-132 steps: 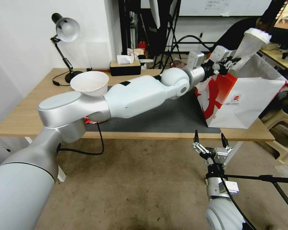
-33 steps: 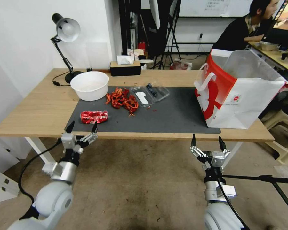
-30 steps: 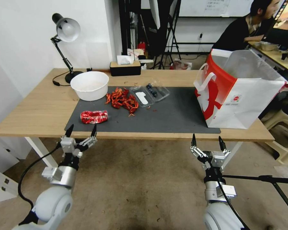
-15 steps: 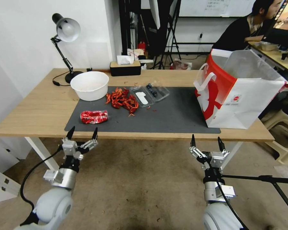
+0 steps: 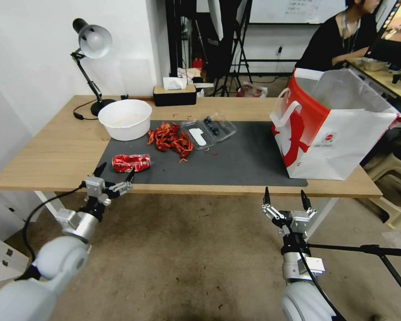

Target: Pick up the trash from the table and place it into the takeout bag.

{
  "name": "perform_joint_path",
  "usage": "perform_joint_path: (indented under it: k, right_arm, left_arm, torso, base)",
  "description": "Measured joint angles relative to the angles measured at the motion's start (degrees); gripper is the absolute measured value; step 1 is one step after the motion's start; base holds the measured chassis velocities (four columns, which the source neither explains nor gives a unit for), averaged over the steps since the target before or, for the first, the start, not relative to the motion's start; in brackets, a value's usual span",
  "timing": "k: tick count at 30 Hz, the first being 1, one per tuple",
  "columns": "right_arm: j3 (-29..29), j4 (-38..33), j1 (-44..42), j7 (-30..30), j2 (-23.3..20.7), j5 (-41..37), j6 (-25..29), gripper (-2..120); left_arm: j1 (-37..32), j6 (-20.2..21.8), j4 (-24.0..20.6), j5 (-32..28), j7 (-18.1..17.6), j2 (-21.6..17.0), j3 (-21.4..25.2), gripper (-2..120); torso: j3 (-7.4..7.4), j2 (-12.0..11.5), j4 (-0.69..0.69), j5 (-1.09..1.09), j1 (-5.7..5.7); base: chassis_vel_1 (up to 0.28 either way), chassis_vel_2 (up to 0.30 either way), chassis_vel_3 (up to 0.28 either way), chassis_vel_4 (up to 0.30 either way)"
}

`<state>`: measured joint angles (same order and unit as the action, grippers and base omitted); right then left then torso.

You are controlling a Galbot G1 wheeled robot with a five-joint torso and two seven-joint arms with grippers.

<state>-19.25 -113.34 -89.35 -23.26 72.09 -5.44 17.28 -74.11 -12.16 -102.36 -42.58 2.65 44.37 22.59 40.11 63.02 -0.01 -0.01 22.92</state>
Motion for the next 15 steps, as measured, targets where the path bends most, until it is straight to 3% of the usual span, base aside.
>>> perform_joint_path:
  k: [1,3,4,7,8,10,11,14,15]
  right_arm:
    - [0.00,0.01,-0.01,0.01,0.01,0.00,0.01,100]
    - [0.10,0.10,0.02,0.06,0.12,0.01,0.07,100]
    - [0.10,0.10,0.02,0.06,0.12,0.01,0.07,100]
    - [0.13,0.21,0.04,0.09,0.19,0.06,0.10,100]
    - [0.13,0.21,0.04,0.09,0.19,0.06,0.10,100]
    - [0.13,0.33,0.03,0.11,0.19,0.11,0.16,100]
    - [0.13,0.33,0.03,0.11,0.19,0.11,0.16,100]
    - [0.13,0.47,0.14,0.14,0.20,0.13,0.19,100]
    - [0.13,0.47,0.14,0.14,0.20,0.13,0.19,100]
  left_arm:
    - [0.63,0.13,0.65,-1.16,1.22,-0.54,-0.27,100]
    - [4.75,0.79,5.50,-5.12,7.87,-3.01,-1.84,100]
    - [4.75,0.79,5.50,-5.12,7.87,-3.01,-1.84,100]
    - [10.00,0.81,11.61,-6.91,16.33,-5.14,-3.34,100]
    - [10.00,0.81,11.61,-6.91,16.33,-5.14,-3.34,100]
    - [12.41,1.30,14.58,-8.14,21.59,-6.91,-4.00,100]
    - [12.41,1.30,14.58,-8.14,21.59,-6.91,-4.00,100]
    - [14.51,2.39,17.85,-9.50,27.67,-8.96,-4.65,100]
    - [14.51,2.39,17.85,-9.50,27.67,-8.96,-4.65,100]
  torso:
    - [0.00,0.00,0.01,0.00,0.00]
    - [0.00,0.00,0.01,0.00,0.00]
    - [0.00,0.00,0.01,0.00,0.00]
    - [0.00,0.00,-0.01,-0.01,0.00]
    - [0.00,0.00,-0.01,-0.01,0.00]
    - [0.00,0.00,0.01,0.00,0.00]
    - [0.00,0.00,0.01,0.00,0.00]
    - [-0.01,0.00,0.01,0.00,0.00]
    - [-0.01,0.00,0.01,0.00,0.00]
  base:
    - [0.000,0.000,0.000,0.000]
    - [0.000,0.000,0.000,0.000]
    - [0.000,0.000,0.000,0.000]
    - [0.000,0.000,0.000,0.000]
    - [0.000,0.000,0.000,0.000]
    - [0.000,0.000,0.000,0.000]
    - [0.000,0.000,0.000,0.000]
    - [0.000,0.000,0.000,0.000]
    - [0.000,0.000,0.000,0.000]
